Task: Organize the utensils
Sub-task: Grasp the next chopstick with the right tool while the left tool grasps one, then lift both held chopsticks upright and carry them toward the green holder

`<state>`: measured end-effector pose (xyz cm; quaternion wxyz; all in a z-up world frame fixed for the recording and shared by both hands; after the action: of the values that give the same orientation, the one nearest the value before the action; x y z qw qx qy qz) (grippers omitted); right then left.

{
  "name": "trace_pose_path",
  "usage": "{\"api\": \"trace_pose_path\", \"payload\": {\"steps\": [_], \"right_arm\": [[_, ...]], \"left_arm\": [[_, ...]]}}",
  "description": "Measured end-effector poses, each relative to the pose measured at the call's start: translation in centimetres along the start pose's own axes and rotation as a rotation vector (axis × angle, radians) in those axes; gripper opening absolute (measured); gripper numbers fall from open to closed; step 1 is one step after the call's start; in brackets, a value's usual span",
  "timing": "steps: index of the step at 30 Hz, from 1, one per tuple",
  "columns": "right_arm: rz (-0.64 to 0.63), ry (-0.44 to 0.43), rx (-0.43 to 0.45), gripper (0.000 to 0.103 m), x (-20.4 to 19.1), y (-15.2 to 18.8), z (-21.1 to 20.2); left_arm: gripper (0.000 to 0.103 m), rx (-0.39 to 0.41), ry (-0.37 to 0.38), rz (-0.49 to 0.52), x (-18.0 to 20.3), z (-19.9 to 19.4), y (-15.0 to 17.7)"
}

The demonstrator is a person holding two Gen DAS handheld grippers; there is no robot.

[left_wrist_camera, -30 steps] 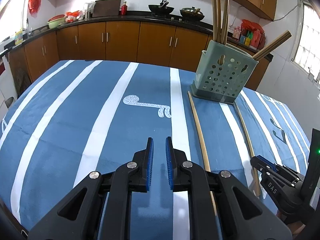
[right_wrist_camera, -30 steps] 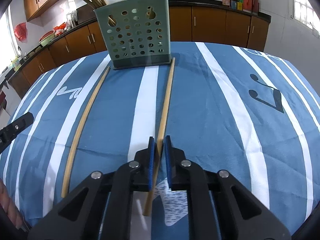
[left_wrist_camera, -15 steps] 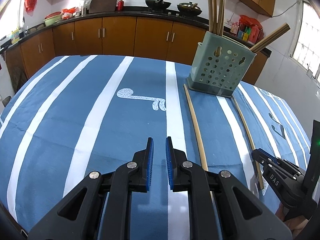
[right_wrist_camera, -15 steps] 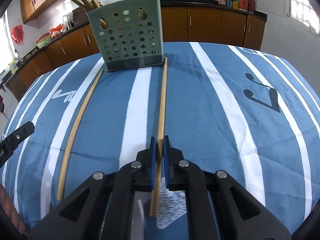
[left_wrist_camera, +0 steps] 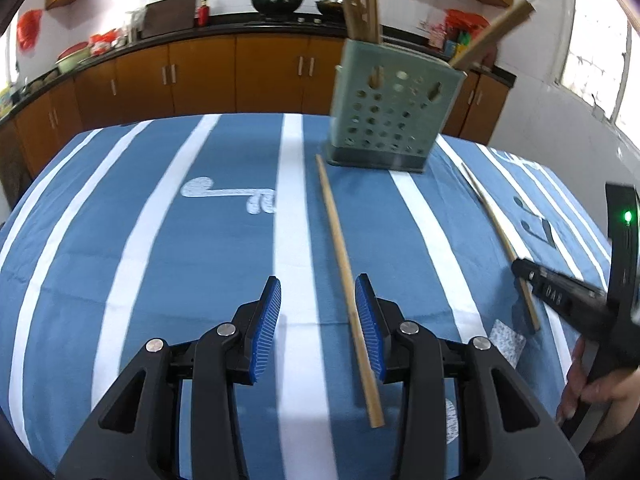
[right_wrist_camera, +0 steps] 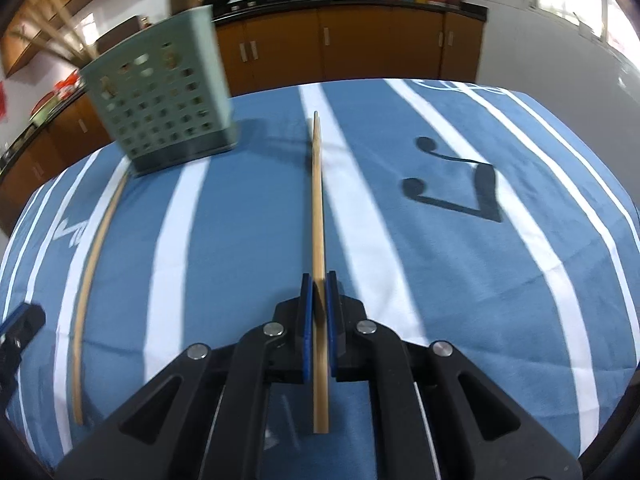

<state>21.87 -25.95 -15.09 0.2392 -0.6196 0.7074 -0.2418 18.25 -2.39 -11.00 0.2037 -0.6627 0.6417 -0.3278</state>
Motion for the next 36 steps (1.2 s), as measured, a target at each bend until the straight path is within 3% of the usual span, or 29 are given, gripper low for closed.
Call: {"api": "trace_pose_path", "payload": {"steps": [14, 17, 23, 36], "right_arm": [[-0.025, 0.021, 0.010, 0.008, 0.2, 0.1, 0.0], [-0.025, 0.021, 0.010, 0.008, 0.2, 0.0, 0.0], [-0.029, 0.023, 0.010, 0.008, 0.2, 0.1, 0.0], [-0.072, -0.016, -0.005, 0.008, -0.6, -1.1, 0.8]], "left_arm": [[0.038, -0.074, -0.070, 0.063, 1.5, 2.4, 1.8], [0.034, -0.076, -0.087, 0.073, 1.5, 2.6, 2.0], [0.009, -0.067, -0.117, 0.072, 1.2, 2.7, 1.9], [0.007, -0.082, -0.151, 0.000, -3.5, 4.1, -1.0]]}}
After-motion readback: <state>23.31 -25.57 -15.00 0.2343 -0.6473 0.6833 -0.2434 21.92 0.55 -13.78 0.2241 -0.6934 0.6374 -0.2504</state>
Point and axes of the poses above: each gripper's, at about its wrist camera, not at the fingertips, and z roughly the way its jaws point, x to its right, y to its underside, the point moved 7 cm from there along z, roughly the way its jaws point, and after that the axes turned 6 degrees about -z, right-handed, at the moved point
